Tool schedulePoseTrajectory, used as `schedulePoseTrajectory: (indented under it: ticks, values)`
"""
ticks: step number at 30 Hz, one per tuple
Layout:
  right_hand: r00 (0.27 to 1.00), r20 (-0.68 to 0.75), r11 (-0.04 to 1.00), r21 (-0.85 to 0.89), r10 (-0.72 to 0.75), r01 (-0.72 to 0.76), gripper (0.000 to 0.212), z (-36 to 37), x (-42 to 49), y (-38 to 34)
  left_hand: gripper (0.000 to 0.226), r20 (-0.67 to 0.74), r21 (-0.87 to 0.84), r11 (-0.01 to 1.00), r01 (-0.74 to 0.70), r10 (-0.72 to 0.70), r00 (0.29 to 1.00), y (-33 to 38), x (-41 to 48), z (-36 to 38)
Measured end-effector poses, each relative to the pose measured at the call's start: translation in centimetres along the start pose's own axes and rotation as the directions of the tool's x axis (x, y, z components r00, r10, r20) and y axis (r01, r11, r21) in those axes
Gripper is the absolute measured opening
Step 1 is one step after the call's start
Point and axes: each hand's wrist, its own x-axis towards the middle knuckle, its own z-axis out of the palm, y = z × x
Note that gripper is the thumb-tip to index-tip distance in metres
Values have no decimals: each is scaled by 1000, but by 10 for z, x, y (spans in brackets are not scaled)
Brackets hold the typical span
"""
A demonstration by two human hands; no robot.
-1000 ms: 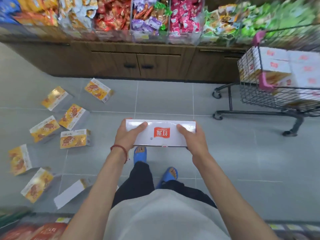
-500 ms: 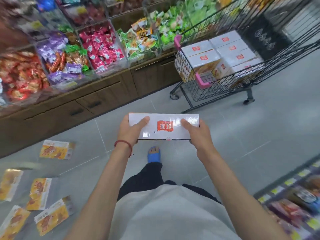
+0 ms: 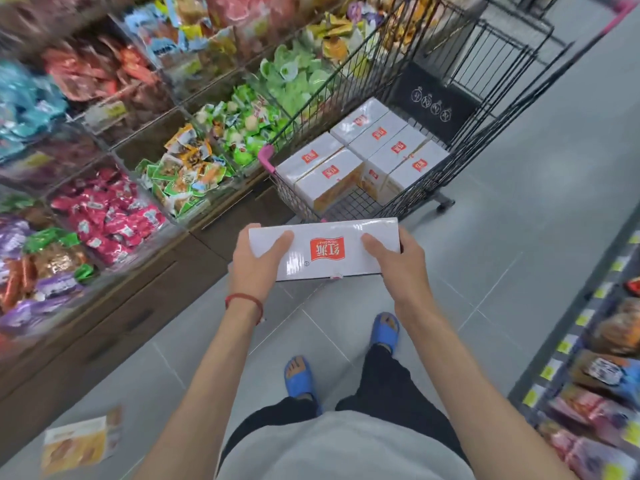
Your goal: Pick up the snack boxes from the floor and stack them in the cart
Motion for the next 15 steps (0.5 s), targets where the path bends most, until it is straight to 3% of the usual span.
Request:
schedulePoseTrajectory:
  ticks: [4,7,12,15]
  values:
    - [999,3,999,17,-36,36,44,-25,57,-31,76,-50,17,1000,14,-13,999,37,24,46]
    - [998,41,999,9,-54,54,31,-47,98,-53,80,-95,-23,999,32,-34,995,60,40,81]
    - [992,114,998,-26,-54,57,31,-68,159,-83,48,-113,-129,990,63,-77,991,89,59,129]
    - [990,131,996,-61,-49,58,30,-69,191,-93,52,-121,-202,977,65,-91,989,98,77,149]
